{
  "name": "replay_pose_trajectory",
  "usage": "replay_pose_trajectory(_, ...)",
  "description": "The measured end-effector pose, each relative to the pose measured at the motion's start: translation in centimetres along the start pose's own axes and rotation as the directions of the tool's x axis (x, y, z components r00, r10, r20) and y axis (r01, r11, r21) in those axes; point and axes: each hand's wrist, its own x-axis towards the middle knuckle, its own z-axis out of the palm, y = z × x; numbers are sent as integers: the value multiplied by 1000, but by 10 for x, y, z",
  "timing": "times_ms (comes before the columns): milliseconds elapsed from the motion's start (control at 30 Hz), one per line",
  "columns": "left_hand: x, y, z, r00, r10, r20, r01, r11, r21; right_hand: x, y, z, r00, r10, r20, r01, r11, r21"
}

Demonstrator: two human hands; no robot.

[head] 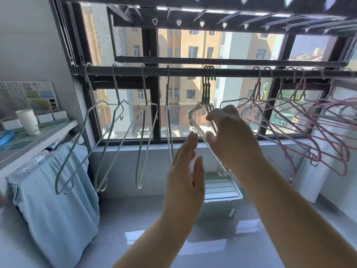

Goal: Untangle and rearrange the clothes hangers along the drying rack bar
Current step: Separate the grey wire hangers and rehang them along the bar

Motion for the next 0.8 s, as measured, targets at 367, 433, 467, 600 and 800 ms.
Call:
replay_pose_trajectory(367,3,-20,64,883,-363,299,331,931,153,14,44,20,971,119,206,-144,983,112)
replay_pose_trajectory(433,3,-21,67,912,-324,252,290,943,163,16,50,25,964,125,236,-179,958,224)
replay_pose_trajectory(467,3,-21,68,922,-309,235,274,947,170,17,53,28,960,130,249,-204,933,298)
replay_pose_trajectory(600,2,-21,66,937,-282,208,246,952,181,19,62,36,942,202,270,-318,798,512)
replay_pose_trajectory(800,2,-27,68,945,-269,187,241,957,162,21,67,47,943,236,235,-332,727,601)
